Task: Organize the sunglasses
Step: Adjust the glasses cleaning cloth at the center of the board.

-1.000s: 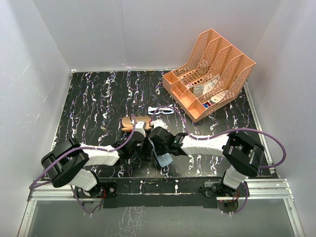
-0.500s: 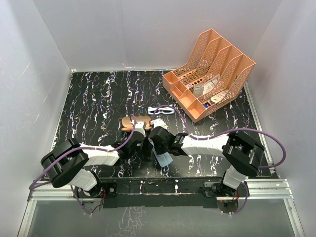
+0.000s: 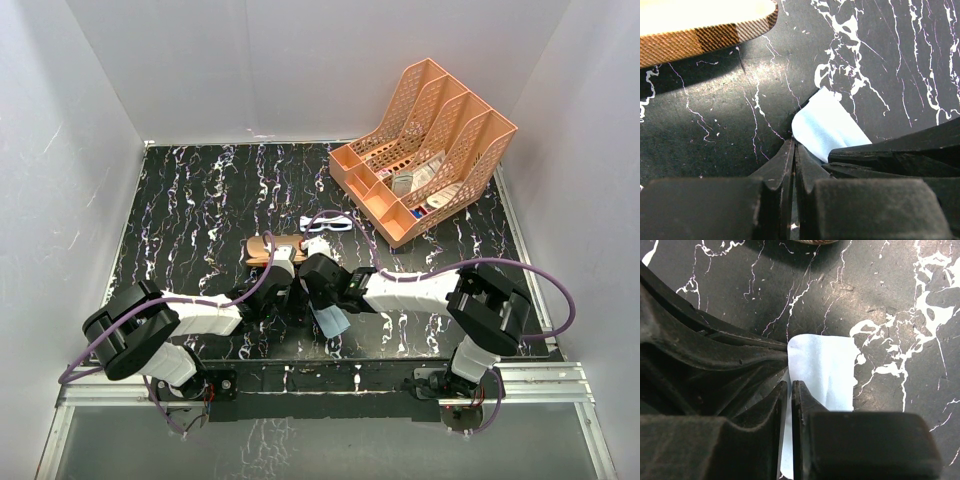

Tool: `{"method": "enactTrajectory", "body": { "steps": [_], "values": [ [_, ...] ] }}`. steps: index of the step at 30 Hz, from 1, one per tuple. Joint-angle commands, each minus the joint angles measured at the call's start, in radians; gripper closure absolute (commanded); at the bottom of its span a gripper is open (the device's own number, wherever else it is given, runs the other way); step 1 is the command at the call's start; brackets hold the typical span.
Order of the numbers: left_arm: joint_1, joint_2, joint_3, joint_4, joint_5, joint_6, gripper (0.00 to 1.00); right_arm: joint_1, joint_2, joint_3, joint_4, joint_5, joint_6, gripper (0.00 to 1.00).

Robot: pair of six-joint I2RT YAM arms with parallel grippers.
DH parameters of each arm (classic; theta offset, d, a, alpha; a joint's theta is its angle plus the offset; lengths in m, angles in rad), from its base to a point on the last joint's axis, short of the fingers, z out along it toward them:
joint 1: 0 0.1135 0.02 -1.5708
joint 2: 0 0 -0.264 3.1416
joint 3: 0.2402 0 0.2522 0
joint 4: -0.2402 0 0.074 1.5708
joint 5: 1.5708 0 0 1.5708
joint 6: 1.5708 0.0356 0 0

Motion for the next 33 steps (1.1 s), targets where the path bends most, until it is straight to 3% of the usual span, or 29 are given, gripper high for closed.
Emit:
{"method": "enactTrajectory", "body": {
  "steps": [1, 10, 14, 19, 33],
  "values": [
    [0.004, -0.008, 0.012, -0.032, -0.004, 0.005, 1.0, -0.001, 0.016, 0.052, 0.05, 0.016, -0.014, 0.95],
    [0.003, -0.009, 0.015, -0.037, -0.004, 0.007, 1.0, -0.001, 0.031, 0.05, 0.05, 0.016, -0.015, 0.99],
    [0.004, -0.005, 0.016, -0.035, -0.002, 0.006, 1.0, -0.001, 0.024, 0.048, 0.051, 0.017, -0.015, 0.89],
    [0.003, -0.002, 0.016, -0.031, -0.002, 0.006, 1.0, -0.002, 0.016, 0.045, 0.051, 0.019, -0.016, 0.85],
    [0.004, 0.003, 0.012, -0.026, 0.002, 0.002, 1.0, -0.001, 0.011, 0.045, 0.059, 0.019, -0.014, 0.83]
  ]
}}
